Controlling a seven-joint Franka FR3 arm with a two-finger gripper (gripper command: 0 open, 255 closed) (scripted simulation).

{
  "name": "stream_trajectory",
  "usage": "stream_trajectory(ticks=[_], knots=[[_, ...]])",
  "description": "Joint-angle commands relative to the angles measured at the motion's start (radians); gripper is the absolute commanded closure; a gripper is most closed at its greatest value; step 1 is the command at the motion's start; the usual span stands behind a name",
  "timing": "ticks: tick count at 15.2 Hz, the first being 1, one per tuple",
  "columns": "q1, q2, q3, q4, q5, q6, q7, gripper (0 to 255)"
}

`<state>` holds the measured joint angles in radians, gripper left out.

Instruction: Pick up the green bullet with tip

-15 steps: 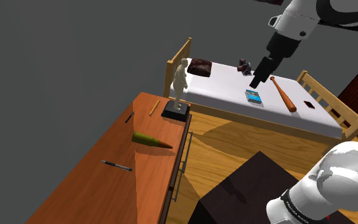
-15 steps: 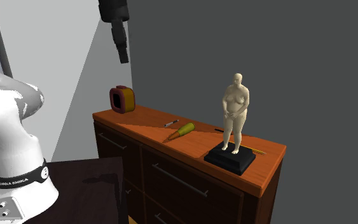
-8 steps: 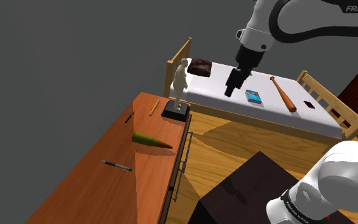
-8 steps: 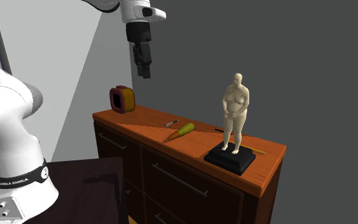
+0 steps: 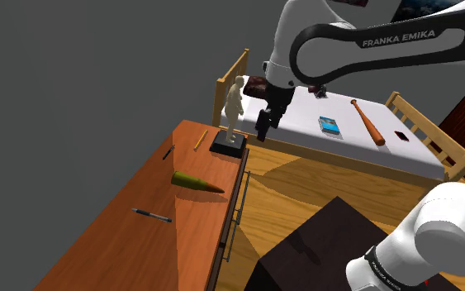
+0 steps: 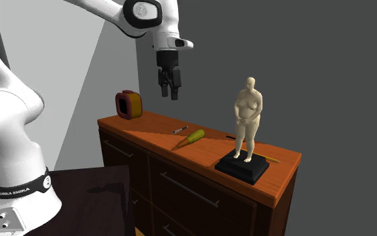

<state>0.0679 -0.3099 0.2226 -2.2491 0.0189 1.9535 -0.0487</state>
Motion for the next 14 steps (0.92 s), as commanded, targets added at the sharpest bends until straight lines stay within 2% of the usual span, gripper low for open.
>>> stream_trajectory(ticks=[1, 8, 14], knots=[[0.008, 0.072, 0.025, 0.031, -0.017, 0.026, 0.017, 0], [0.042, 0.341, 0.090, 0.170, -0.115, 0.090, 0.088, 0], [0.098, 0.578, 0.112, 0.329, -0.219, 0.101, 0.147, 0]])
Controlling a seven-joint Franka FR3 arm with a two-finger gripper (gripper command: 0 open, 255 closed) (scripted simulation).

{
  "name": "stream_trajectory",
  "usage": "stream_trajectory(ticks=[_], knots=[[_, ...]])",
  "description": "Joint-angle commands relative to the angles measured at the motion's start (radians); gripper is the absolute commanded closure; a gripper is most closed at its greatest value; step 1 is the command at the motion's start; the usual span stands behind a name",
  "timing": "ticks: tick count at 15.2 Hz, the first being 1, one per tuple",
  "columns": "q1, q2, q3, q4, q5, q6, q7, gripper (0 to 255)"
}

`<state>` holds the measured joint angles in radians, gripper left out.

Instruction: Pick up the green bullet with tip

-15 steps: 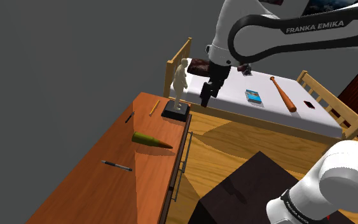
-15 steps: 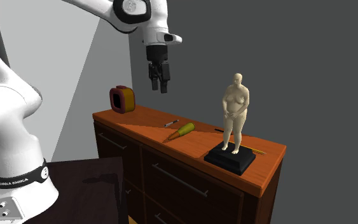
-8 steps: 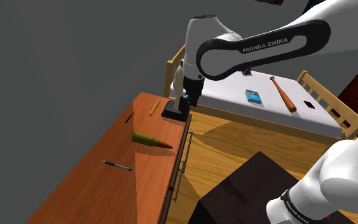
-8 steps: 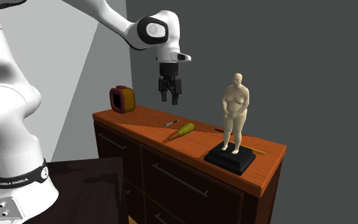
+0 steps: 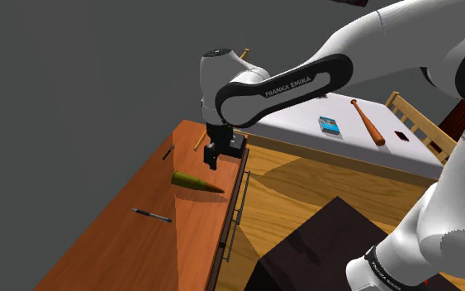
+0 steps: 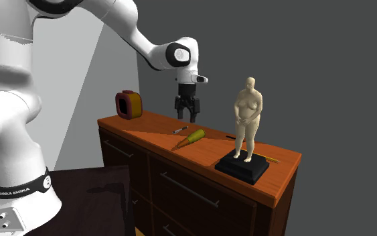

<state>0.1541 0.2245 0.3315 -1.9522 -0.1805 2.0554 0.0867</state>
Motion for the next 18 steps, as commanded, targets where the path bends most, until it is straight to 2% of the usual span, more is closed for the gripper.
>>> stream_trajectory(ticks=[1, 7, 16, 17, 18], knots=[[0.025, 0.084, 0.004, 0.062, -0.036, -0.002, 0.020, 0], [0.101, 0.300, -0.004, 0.245, -0.115, -0.028, 0.046, 0], [0.110, 0.359, -0.019, 0.229, -0.139, 0.044, 0.066, 0], [0.109, 0.357, -0.019, 0.228, -0.138, 0.043, 0.065, 255], [0.109, 0.357, -0.019, 0.228, -0.138, 0.043, 0.065, 255]])
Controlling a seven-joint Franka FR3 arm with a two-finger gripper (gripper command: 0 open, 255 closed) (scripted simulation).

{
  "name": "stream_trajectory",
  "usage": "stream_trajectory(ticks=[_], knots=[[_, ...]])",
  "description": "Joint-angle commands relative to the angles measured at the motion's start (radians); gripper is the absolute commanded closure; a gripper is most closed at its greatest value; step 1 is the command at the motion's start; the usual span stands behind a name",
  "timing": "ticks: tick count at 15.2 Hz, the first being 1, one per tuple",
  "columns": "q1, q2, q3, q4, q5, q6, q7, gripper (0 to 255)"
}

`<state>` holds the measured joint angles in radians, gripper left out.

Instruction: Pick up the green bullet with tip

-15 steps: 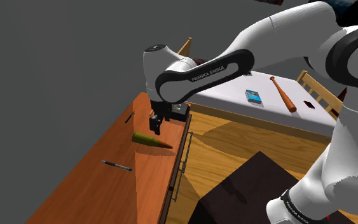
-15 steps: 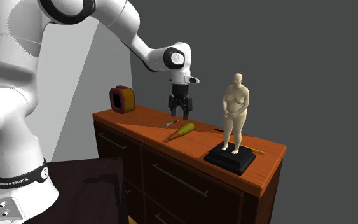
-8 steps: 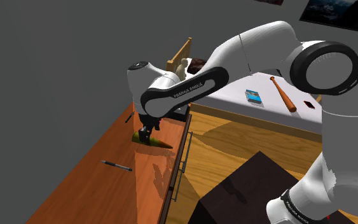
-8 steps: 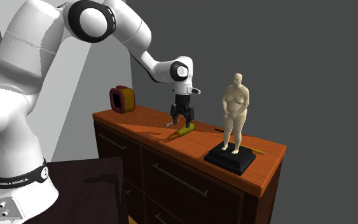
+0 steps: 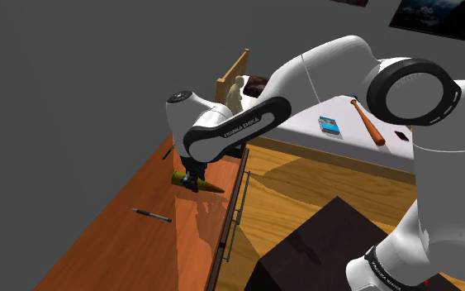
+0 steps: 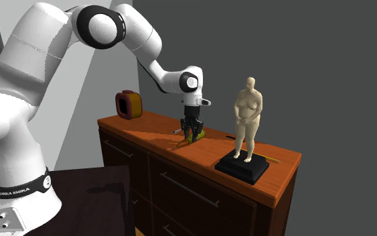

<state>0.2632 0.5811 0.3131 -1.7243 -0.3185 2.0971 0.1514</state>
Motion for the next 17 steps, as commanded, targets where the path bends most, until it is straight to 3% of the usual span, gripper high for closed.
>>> stream_trajectory(ticks=[1, 8, 17], knots=[[0.000, 0.000, 0.000, -0.001, 0.000, 0.001, 0.000, 255], [0.001, 0.002, -0.001, 0.001, -0.001, 0.002, 0.001, 255], [-0.009, -0.067, 0.016, 0.021, 0.028, -0.084, -0.022, 255]])
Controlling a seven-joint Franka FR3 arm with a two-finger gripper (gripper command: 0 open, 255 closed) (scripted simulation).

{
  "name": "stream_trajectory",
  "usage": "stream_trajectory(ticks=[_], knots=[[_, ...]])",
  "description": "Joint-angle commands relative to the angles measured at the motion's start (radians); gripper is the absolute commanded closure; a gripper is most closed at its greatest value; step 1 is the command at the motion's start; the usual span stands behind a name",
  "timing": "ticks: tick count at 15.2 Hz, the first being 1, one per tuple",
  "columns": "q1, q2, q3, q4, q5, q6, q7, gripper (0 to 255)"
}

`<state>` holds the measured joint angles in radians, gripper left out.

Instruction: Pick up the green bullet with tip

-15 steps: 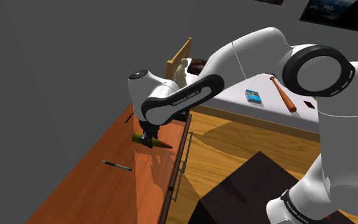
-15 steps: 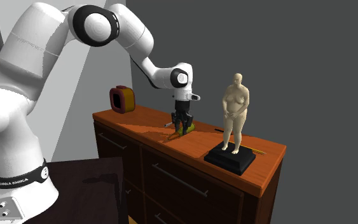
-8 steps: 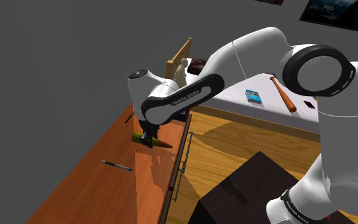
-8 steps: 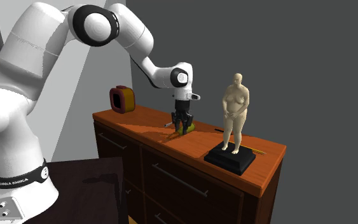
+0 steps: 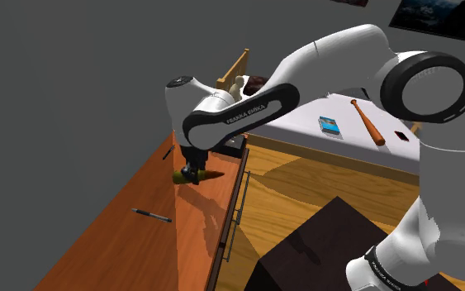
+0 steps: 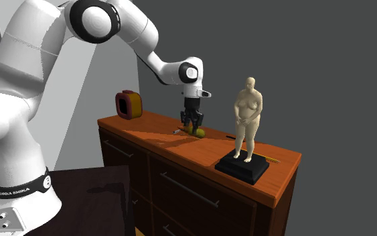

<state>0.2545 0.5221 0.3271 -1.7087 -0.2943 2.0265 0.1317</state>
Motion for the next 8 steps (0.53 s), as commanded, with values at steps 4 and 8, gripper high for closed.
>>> stream_trajectory(ticks=[4, 8], knots=[[-0.004, -0.035, 0.008, 0.021, 0.016, -0.053, -0.013, 255], [-0.005, -0.048, 0.011, 0.031, 0.022, -0.075, -0.018, 255]])
